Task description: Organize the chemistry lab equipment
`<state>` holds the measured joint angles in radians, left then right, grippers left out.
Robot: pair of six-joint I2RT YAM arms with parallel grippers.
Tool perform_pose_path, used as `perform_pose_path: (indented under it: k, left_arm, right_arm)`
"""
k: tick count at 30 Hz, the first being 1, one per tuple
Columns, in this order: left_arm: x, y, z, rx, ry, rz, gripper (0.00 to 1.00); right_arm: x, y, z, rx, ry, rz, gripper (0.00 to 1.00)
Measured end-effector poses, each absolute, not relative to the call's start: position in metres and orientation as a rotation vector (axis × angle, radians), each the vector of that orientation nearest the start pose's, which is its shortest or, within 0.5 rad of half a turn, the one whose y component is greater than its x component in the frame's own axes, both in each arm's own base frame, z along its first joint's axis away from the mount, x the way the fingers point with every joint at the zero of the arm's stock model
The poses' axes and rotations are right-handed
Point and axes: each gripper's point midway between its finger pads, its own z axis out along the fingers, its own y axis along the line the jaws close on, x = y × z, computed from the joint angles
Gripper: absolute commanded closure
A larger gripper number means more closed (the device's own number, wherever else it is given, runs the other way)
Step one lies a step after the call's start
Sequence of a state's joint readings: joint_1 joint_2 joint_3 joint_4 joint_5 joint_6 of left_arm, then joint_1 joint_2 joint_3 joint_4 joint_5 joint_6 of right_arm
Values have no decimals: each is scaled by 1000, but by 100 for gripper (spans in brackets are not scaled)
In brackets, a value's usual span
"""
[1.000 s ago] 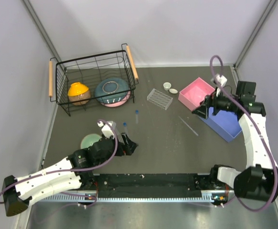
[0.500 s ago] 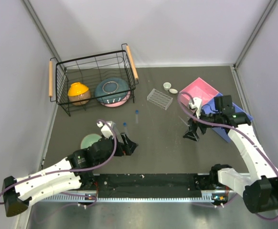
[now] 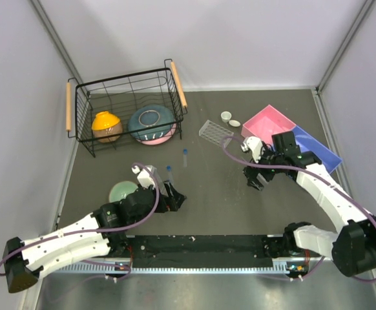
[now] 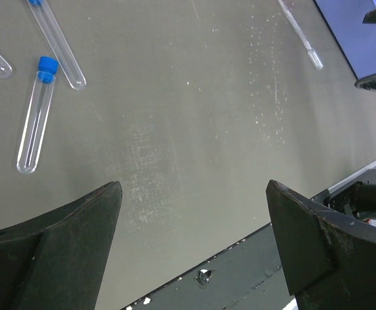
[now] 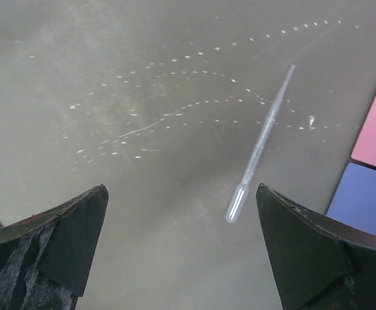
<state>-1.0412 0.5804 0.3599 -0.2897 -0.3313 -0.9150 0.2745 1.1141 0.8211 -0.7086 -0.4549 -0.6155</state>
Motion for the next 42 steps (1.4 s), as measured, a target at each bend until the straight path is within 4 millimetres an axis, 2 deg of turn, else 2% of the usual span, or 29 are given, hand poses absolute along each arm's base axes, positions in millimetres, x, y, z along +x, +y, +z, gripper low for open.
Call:
perform_pose_path:
  k: [6, 13, 18, 26, 37, 42]
  left_arm:
    - [153, -209, 112, -69, 2186, -825, 1]
    - [153, -209, 112, -74, 2182, -821, 1]
    - [154, -207, 113, -81, 2174, -816, 1]
    - [155, -204, 114, -92, 2158, -816, 1]
    - [156, -204, 114, -92, 2158, -813, 1]
    - [156, -204, 113, -92, 2159, -812, 1]
  right_arm:
    - [255, 116, 88, -1173, 2271, 292, 1]
    - [266, 106, 50, -1136, 2429, 178, 7]
    - [266, 97, 28, -1106, 2546, 133, 25]
    - [271, 93, 19, -1034, 2617, 160, 48]
    - [278, 93, 18, -1012, 2628, 165, 82]
    - [278, 95, 18, -1013, 2628, 182, 89]
